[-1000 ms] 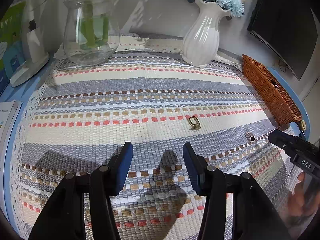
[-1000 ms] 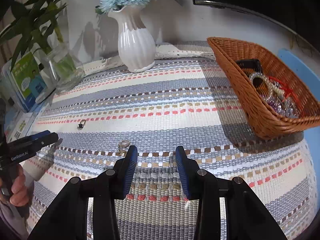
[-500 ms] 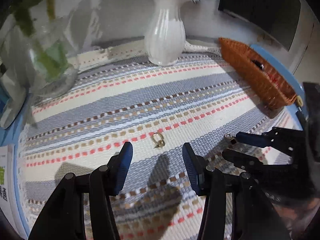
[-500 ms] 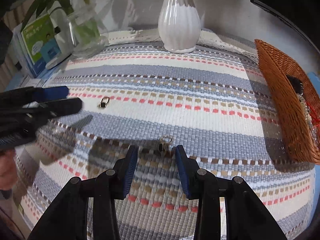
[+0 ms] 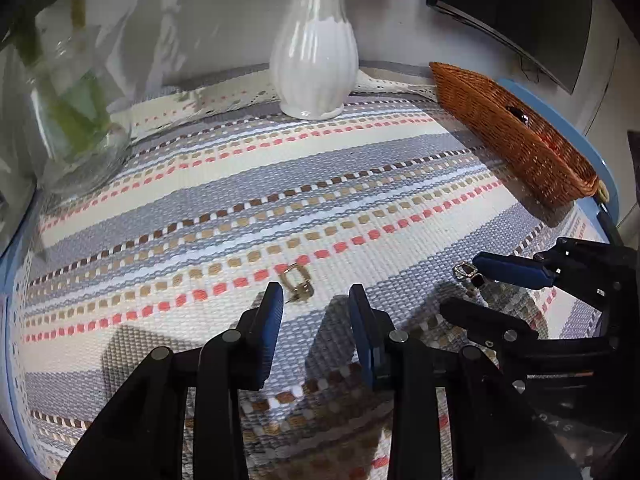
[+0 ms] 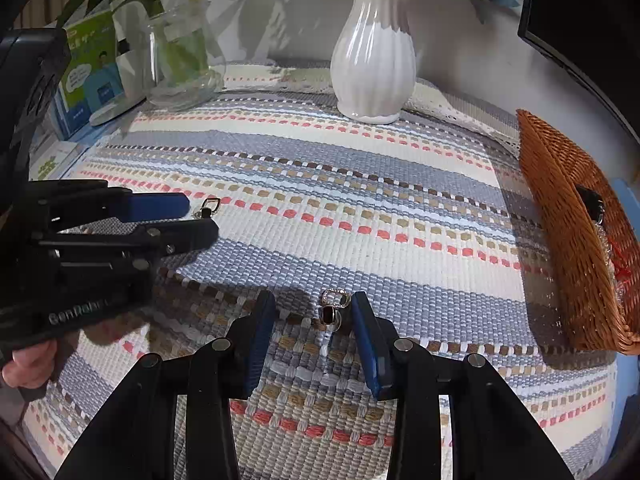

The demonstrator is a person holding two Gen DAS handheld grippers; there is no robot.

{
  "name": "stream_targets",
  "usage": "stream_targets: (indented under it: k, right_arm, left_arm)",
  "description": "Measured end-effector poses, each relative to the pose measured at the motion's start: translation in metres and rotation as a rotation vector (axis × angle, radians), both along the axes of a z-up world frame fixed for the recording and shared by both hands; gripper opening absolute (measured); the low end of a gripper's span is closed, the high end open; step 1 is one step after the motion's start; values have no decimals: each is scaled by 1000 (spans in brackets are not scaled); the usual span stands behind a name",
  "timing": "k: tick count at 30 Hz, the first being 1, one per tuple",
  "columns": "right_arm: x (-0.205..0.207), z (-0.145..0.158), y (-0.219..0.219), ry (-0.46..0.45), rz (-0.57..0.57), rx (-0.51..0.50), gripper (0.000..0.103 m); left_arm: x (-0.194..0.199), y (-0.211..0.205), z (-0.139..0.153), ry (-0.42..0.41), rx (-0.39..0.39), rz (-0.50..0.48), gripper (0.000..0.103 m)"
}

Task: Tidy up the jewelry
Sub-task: 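Grasp gold ring charm with left tool while right tool grasps silver clasp, then carry both items over wicker basket and open both tools to release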

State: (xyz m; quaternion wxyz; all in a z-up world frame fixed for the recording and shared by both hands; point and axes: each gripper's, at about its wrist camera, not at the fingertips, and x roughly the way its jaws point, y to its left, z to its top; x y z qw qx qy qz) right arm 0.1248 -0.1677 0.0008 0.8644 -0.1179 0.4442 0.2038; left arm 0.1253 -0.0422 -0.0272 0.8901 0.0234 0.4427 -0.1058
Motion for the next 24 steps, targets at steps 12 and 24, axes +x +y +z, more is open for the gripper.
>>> stream_targets:
  k: [12,24]
  right_arm:
    - [-7,5,-2,-23,10,41,14]
    - [-17,25,-22,-106,2,186,14]
  left_arm:
    - [-5,-3,6,-62,13,11,6]
    - [-16,9,24,-117,-111,-11,6]
